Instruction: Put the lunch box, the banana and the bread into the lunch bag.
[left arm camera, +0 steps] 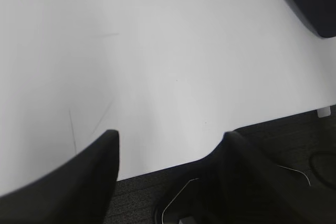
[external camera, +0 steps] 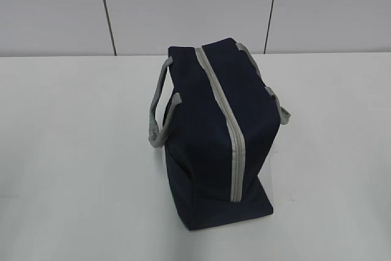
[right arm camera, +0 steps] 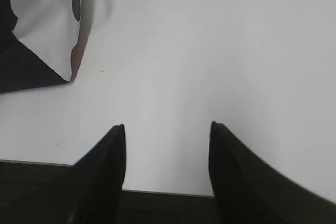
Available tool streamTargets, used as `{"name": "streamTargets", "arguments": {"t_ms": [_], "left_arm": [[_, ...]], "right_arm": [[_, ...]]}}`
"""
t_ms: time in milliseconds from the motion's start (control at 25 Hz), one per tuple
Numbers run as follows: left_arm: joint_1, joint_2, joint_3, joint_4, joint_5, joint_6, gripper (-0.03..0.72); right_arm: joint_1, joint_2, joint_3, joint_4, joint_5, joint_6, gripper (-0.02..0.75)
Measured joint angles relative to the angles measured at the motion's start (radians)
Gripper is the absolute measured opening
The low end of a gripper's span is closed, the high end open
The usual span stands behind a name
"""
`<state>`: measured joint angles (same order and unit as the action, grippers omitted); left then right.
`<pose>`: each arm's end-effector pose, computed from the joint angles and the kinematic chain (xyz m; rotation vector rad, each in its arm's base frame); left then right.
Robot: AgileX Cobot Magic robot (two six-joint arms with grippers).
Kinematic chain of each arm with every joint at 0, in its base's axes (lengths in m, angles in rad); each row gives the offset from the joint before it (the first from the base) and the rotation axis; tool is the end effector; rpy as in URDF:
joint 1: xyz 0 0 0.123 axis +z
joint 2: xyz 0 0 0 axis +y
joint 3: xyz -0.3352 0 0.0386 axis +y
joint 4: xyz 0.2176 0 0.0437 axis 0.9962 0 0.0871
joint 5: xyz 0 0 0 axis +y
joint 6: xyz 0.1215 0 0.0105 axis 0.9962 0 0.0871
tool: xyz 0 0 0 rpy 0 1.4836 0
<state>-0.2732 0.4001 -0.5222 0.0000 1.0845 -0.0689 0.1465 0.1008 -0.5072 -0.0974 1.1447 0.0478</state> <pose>-0.0048 0.0013 0.2653 0.2500 2.4391 -0.1513 -0.0482 -0.0180 0.2478 -0.1053 2.2147 -0.0134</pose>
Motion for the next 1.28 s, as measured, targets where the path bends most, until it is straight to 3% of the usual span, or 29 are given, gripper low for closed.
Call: {"name": "streamTargets", "arguments": {"t_ms": [520,920,1280], "left_arm": [[0.005,-0.002,0.000,-0.009,0.000,0.000,0.411],[0.159,-0.159,0.000,-0.010,0.003,0.000,0.392],[0.195,-0.355,0.000,-0.010,0.018,0.000,0.373]], "right_arm": [[0.000,0.000,0.000,0.000,-0.001,0.000,0.380],[0.000,-0.002,0.000,0.000,-0.001,0.002,0.380],[-0.037,-0.115,0.000,0.000,-0.001,0.002,0.380]]}}
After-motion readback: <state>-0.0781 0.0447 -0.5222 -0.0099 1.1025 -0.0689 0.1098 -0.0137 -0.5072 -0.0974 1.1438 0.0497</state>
